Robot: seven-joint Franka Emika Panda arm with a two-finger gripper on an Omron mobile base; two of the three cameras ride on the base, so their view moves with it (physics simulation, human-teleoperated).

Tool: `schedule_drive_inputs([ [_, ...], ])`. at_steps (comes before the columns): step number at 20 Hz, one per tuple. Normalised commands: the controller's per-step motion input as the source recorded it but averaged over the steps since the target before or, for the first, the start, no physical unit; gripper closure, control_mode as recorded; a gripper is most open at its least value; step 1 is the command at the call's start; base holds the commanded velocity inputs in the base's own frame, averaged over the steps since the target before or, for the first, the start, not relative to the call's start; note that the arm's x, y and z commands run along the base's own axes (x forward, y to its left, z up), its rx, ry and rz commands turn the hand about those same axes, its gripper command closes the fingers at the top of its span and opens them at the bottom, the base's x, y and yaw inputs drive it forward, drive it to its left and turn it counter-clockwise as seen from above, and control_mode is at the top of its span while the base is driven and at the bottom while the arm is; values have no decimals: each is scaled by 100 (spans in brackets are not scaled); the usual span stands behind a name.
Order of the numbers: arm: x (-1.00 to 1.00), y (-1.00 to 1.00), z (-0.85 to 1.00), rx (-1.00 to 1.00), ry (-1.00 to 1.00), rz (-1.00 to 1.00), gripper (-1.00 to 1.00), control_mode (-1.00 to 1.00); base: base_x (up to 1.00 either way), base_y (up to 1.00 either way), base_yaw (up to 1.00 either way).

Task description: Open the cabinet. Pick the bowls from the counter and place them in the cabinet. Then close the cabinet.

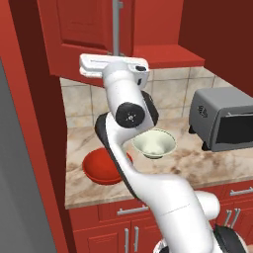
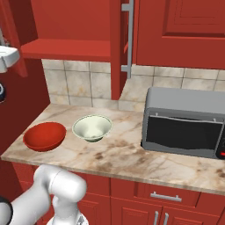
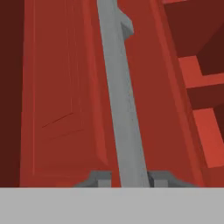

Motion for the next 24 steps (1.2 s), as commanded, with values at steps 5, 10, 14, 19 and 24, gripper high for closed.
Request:
schedule_drive_inputs([
  [5,-69,100,-1,0,0,0,100,-100,0,0,0],
  [10,-48,65,12,9,10,0,-100,-100,0,0,0],
  [14,-100,-92,54,33,2,0,-100,-100,0,0,0],
  [19,-100,-100,50,38,0,0,-100,-100,0,0,0],
  [24,-93,-87,12,40,3,0,-100,-100,0,0,0],
])
